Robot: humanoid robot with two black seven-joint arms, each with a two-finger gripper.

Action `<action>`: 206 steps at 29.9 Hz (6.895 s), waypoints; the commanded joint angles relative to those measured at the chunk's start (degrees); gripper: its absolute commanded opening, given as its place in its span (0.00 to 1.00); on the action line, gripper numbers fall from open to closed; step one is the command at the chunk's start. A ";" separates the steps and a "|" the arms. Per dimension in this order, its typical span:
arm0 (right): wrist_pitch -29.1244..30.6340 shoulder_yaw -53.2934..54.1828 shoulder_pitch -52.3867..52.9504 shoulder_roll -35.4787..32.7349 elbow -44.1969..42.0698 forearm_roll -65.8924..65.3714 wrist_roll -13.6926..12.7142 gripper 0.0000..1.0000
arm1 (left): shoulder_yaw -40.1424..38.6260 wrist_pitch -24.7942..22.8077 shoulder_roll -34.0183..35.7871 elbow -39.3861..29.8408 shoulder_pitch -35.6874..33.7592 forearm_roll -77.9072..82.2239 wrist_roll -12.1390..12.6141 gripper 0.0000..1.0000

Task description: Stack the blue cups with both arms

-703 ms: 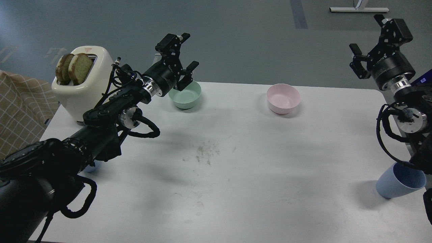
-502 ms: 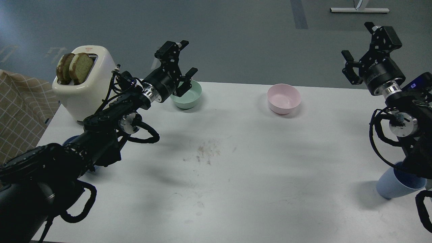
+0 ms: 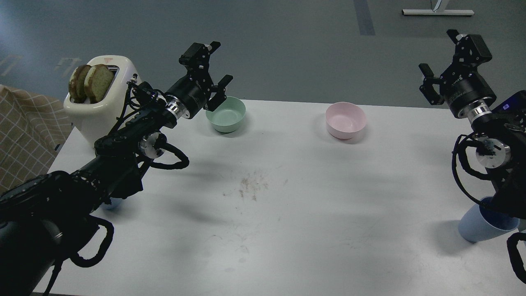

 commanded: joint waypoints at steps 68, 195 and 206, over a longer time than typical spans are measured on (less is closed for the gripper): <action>0.00 0.78 0.13 -0.29 0.25 2.76 0.00 1.00 | 2.56 0.00 28.29 -33.08 -6.88 33.18 0.01 0.98; 0.00 -13.45 28.34 2.25 1.21 2.67 0.00 1.00 | 26.64 0.00 14.43 -48.58 -14.44 95.34 0.06 0.00; 0.00 -13.45 28.34 2.69 1.22 2.67 0.00 1.00 | 29.02 0.00 14.52 -47.70 -14.26 95.25 0.06 0.00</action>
